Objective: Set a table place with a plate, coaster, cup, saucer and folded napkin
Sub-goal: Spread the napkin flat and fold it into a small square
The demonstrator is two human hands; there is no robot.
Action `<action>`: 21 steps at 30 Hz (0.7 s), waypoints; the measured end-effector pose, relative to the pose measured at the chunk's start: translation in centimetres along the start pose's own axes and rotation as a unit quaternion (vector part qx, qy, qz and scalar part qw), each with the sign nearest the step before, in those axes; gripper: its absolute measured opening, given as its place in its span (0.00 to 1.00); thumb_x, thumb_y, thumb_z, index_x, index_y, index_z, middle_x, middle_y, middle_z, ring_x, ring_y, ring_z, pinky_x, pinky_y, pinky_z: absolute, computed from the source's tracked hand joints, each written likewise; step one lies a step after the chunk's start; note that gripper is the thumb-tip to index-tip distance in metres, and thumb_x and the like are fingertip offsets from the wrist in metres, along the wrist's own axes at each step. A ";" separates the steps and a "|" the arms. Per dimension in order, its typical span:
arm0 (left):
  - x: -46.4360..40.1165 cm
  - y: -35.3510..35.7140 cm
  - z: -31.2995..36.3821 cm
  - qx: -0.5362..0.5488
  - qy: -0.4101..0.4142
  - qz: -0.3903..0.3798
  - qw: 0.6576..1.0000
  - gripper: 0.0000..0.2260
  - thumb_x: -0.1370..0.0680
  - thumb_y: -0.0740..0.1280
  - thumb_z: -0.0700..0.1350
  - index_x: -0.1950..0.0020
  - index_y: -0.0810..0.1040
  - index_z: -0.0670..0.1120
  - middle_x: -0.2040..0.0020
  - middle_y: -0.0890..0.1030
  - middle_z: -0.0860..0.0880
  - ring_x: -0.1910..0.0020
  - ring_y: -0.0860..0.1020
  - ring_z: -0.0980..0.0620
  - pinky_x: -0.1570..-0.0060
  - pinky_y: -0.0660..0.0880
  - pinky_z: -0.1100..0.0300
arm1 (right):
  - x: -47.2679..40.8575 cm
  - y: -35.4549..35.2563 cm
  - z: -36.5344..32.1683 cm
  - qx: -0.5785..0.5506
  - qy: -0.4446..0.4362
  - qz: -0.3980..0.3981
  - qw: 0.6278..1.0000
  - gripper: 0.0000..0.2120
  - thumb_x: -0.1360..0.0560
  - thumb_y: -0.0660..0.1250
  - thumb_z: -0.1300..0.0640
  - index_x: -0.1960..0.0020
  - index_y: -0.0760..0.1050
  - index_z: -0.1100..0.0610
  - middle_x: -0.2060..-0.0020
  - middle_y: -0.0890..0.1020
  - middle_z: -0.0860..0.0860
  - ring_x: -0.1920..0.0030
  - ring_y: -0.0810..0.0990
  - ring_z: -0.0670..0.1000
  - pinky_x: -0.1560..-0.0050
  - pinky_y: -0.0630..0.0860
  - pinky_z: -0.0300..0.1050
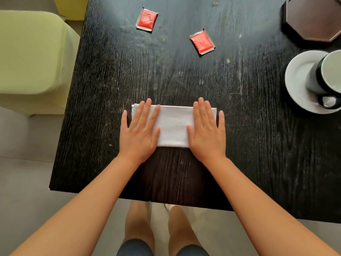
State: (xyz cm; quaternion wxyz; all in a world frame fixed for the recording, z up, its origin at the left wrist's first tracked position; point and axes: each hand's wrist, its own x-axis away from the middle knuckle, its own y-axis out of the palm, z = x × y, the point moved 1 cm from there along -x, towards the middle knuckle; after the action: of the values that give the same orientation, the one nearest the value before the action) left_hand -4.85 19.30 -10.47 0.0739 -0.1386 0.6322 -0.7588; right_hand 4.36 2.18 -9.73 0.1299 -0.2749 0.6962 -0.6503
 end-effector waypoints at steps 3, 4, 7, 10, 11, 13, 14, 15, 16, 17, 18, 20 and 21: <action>0.3 -0.1 -0.6 0.017 -0.001 -0.006 1.000 0.26 0.22 0.46 0.53 0.24 0.52 0.48 0.24 0.49 0.49 0.25 0.47 0.53 0.28 0.51 0.45 | 0.5 -0.1 2.0 -0.001 0.057 -0.002 0.998 0.31 0.24 0.41 0.46 0.24 0.41 0.56 0.23 0.47 0.52 0.24 0.43 0.47 0.27 0.39 0.57; 0.4 -0.2 -0.6 0.024 -0.006 -0.004 1.000 0.26 0.22 0.46 0.52 0.24 0.52 0.47 0.24 0.49 0.50 0.25 0.48 0.53 0.28 0.51 0.46 | 0.6 -0.2 2.4 0.001 0.068 -0.005 0.998 0.31 0.23 0.41 0.46 0.24 0.41 0.57 0.23 0.47 0.52 0.24 0.44 0.48 0.27 0.39 0.58; 0.6 -0.4 -0.9 0.048 -0.031 0.001 0.998 0.27 0.22 0.46 0.51 0.24 0.52 0.42 0.24 0.49 0.50 0.25 0.47 0.52 0.27 0.51 0.48 | 0.5 -0.6 2.4 0.005 0.070 -0.014 0.997 0.30 0.22 0.44 0.47 0.24 0.41 0.57 0.23 0.47 0.52 0.24 0.44 0.49 0.28 0.39 0.62; 0.5 -0.6 -0.9 0.067 -0.041 -0.012 0.997 0.29 0.23 0.44 0.54 0.24 0.49 0.43 0.24 0.45 0.50 0.24 0.44 0.53 0.26 0.46 0.50 | 0.8 -1.4 1.8 -0.007 0.097 0.001 0.995 0.31 0.21 0.48 0.47 0.24 0.42 0.57 0.23 0.48 0.53 0.23 0.45 0.51 0.28 0.40 0.63; 0.6 -0.8 -0.7 0.072 -0.055 -0.013 0.996 0.30 0.23 0.43 0.57 0.24 0.47 0.44 0.24 0.43 0.51 0.24 0.43 0.54 0.26 0.42 0.51 | 1.2 -1.8 1.7 -0.027 0.124 0.024 0.992 0.31 0.21 0.52 0.47 0.24 0.45 0.58 0.23 0.52 0.54 0.23 0.48 0.52 0.28 0.43 0.63; 1.0 -1.4 0.3 0.075 -0.092 0.016 0.993 0.32 0.23 0.44 0.59 0.23 0.45 0.45 0.24 0.41 0.51 0.24 0.42 0.55 0.27 0.38 0.50 | 2.3 -2.7 1.4 -0.101 0.185 0.086 0.974 0.30 0.23 0.59 0.50 0.25 0.54 0.59 0.29 0.65 0.56 0.28 0.60 0.56 0.31 0.57 0.60; 1.2 -1.8 1.2 0.076 -0.094 0.039 0.992 0.31 0.23 0.47 0.58 0.23 0.45 0.45 0.24 0.42 0.50 0.24 0.44 0.54 0.28 0.38 0.48 | 2.7 -3.0 1.3 -0.147 0.207 0.109 0.961 0.27 0.23 0.61 0.52 0.27 0.59 0.59 0.34 0.71 0.57 0.32 0.66 0.57 0.36 0.64 0.56; 1.4 -2.0 2.5 0.084 -0.076 0.057 0.992 0.31 0.23 0.49 0.57 0.23 0.47 0.45 0.24 0.45 0.48 0.24 0.46 0.53 0.28 0.39 0.47 | 3.0 -3.3 1.2 -0.190 0.224 0.119 0.949 0.24 0.23 0.62 0.54 0.29 0.64 0.59 0.39 0.74 0.56 0.37 0.68 0.56 0.42 0.67 0.50; 1.5 -2.0 4.0 0.095 -0.044 0.064 0.992 0.31 0.23 0.51 0.56 0.23 0.48 0.45 0.24 0.47 0.48 0.24 0.48 0.52 0.28 0.41 0.46 | 3.0 -3.4 1.1 -0.224 0.238 0.115 0.938 0.21 0.23 0.62 0.55 0.31 0.67 0.59 0.42 0.76 0.56 0.40 0.70 0.55 0.47 0.67 0.44; 1.5 -1.8 5.4 0.105 -0.012 0.056 0.993 0.31 0.23 0.52 0.56 0.23 0.48 0.46 0.24 0.48 0.48 0.24 0.49 0.51 0.28 0.42 0.45 | 2.9 -3.4 1.2 -0.249 0.250 0.104 0.930 0.19 0.23 0.62 0.56 0.33 0.69 0.59 0.45 0.77 0.55 0.43 0.72 0.53 0.50 0.65 0.41; 1.5 -1.3 6.7 0.113 0.008 0.032 0.993 0.31 0.23 0.51 0.56 0.23 0.47 0.47 0.24 0.47 0.49 0.23 0.48 0.51 0.27 0.43 0.44 | 2.6 -3.5 1.3 -0.265 0.263 0.090 0.923 0.18 0.24 0.62 0.55 0.35 0.71 0.59 0.47 0.78 0.54 0.47 0.73 0.51 0.52 0.64 0.40; 1.4 -0.1 8.2 0.114 -0.002 -0.019 0.993 0.31 0.23 0.45 0.59 0.24 0.41 0.48 0.24 0.40 0.51 0.24 0.41 0.51 0.26 0.40 0.44 | 2.1 -3.8 1.3 -0.285 0.288 0.070 0.911 0.16 0.24 0.62 0.54 0.38 0.73 0.59 0.52 0.80 0.52 0.51 0.73 0.49 0.53 0.67 0.43; 1.4 0.5 8.4 0.107 -0.018 -0.033 0.994 0.31 0.24 0.43 0.60 0.25 0.39 0.48 0.24 0.38 0.52 0.24 0.39 0.52 0.26 0.38 0.45 | 1.8 -4.0 1.4 -0.293 0.296 0.063 0.907 0.15 0.25 0.63 0.54 0.41 0.75 0.58 0.55 0.80 0.51 0.51 0.75 0.50 0.52 0.69 0.45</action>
State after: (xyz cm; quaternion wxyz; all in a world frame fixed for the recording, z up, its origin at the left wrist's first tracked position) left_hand -3.63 10.97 -9.42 0.0741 -0.1642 0.5408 -0.8216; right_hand 4.49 0.02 -5.66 -0.1282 -0.0506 0.8779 -0.4585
